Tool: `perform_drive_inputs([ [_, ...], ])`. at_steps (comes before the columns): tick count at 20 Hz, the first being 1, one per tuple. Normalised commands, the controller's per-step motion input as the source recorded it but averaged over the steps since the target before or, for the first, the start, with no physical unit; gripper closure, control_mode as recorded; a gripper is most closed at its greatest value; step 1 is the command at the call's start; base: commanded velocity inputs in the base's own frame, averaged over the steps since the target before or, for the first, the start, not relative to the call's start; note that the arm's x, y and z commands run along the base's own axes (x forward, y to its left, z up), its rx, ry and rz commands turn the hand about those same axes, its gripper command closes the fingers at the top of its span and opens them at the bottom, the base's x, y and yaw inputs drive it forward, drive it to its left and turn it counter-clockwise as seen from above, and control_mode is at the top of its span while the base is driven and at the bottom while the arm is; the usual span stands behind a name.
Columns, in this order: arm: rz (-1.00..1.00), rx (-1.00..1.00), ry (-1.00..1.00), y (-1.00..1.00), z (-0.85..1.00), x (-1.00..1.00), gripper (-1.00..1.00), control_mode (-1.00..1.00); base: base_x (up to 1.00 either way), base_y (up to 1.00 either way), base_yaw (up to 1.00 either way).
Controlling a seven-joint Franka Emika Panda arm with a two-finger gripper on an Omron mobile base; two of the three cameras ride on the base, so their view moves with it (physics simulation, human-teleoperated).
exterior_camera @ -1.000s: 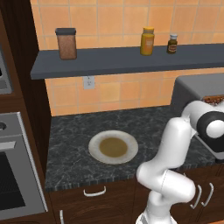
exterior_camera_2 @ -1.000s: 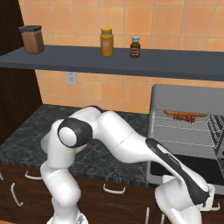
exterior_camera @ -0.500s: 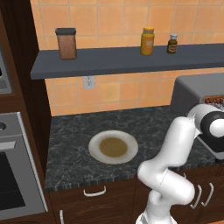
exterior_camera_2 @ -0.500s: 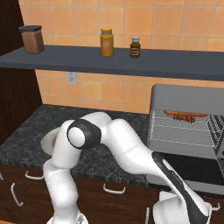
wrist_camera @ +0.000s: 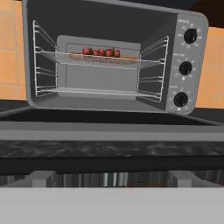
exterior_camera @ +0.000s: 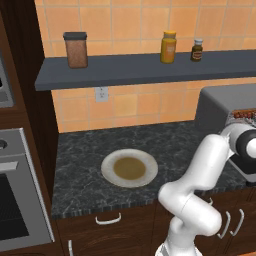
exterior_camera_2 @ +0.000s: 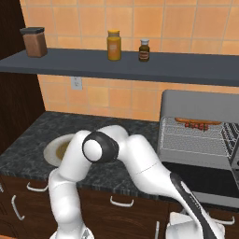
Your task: Pick up the kebab skewer and baguette bread, and place them inside the toaster oven. Close the toaster oven door and start by setting the timer.
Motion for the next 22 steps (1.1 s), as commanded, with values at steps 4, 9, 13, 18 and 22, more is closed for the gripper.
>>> perform_drive_inputs([
  [4,0.0,0.0,0.0,-0.07,-0.23,0.08,-1.0,-1.0,0.0,0.0,0.0],
  [9,0.0,0.0,-0.02,-0.01,-0.04,0.39,-1.0,-1.0,0.0,0.0,0.0],
  [13,0.0,0.0,0.0,0.0,-0.15,0.37,-1.0,-1.0,0.0,0.0,0.0],
  [18,0.0,0.0,0.0,0.0,-0.12,0.33,-1.0,-1.0,0.0,0.0,0.0],
  [22,0.0,0.0,0.0,0.0,-0.01,0.37,-1.0,-1.0,0.0,0.0,0.0],
])
